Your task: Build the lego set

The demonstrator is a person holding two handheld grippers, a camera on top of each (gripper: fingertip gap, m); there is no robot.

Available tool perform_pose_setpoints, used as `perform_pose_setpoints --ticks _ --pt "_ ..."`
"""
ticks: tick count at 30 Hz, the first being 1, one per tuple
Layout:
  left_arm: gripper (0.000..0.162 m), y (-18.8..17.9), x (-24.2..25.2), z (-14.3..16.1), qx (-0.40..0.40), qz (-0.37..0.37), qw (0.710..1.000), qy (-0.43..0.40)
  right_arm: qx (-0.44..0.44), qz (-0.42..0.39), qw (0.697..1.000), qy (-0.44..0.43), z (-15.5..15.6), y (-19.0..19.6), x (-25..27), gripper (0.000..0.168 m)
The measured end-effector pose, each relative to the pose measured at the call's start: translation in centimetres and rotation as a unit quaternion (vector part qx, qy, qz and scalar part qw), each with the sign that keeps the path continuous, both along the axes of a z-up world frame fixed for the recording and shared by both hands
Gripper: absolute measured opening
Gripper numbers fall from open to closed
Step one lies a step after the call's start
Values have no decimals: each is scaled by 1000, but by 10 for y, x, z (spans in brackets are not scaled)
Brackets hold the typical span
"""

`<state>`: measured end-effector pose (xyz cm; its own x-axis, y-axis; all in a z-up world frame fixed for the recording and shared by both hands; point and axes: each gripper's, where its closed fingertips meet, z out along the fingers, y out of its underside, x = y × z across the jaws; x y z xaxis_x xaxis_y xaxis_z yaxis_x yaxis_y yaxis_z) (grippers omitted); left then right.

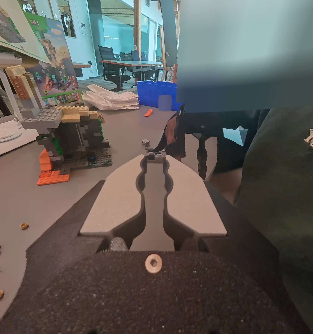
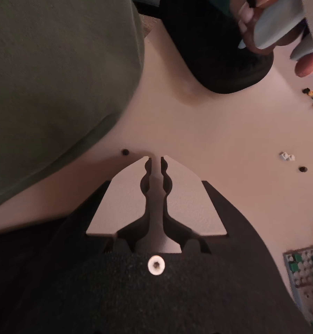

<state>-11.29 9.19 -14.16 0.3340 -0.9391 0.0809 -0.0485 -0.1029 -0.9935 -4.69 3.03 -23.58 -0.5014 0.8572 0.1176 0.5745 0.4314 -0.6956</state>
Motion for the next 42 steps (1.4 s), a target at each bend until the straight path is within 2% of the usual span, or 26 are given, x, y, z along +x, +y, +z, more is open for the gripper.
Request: perform_pose_setpoints --ticks 6,11,19,25,28,30,42 --pt "16 -5 2 1 7 -15 1000 -7 -23 29 999 -30 -1 -16 13 10" --pt "16 -6 3 0 9 -18 1000 -6 7 42 997 -68 -15 -20 16 14" --pt "16 -8 3 -1 21 -18 1000 -6 31 44 996 -76 -17 -11 8 5" --pt "16 -9 2 -1 27 -17 999 -8 41 -11 998 -36 -9 28 -4 5" --pt "16 -9 2 -1 26 -18 999 -9 93 -71 993 -34 -12 66 -9 6" --pt "16 -9 2 -1 24 -18 1000 -8 103 -98 989 -44 -15 83 -9 14" --pt "16 -8 2 -1 18 -20 1000 -13 107 -180 978 -6 -1 115 6 17"
